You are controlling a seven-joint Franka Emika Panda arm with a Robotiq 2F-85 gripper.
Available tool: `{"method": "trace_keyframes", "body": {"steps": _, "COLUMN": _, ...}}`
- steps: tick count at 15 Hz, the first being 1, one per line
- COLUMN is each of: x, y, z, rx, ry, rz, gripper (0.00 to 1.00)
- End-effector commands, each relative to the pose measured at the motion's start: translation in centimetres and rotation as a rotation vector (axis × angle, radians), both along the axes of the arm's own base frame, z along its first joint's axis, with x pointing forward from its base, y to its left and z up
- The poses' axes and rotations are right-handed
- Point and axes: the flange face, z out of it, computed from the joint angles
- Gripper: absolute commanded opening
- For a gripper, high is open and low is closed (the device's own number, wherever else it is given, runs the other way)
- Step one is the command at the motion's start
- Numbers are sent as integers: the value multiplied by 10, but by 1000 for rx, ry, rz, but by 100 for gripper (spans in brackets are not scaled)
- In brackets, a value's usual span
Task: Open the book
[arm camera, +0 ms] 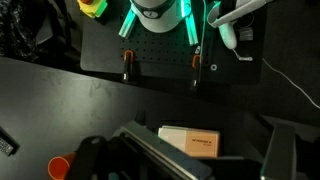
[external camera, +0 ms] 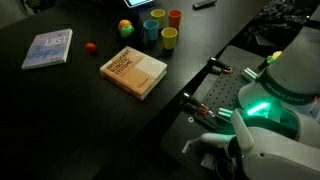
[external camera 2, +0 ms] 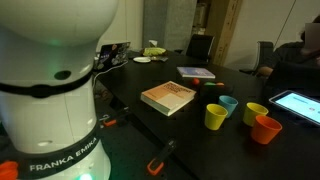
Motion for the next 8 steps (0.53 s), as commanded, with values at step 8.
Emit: {"method": "trace_keyframes", "body": {"steps": 8, "x": 17, "y": -5, "z": -74, "rx": 43, "ry": -15, "rz": -63, "gripper": 100}}
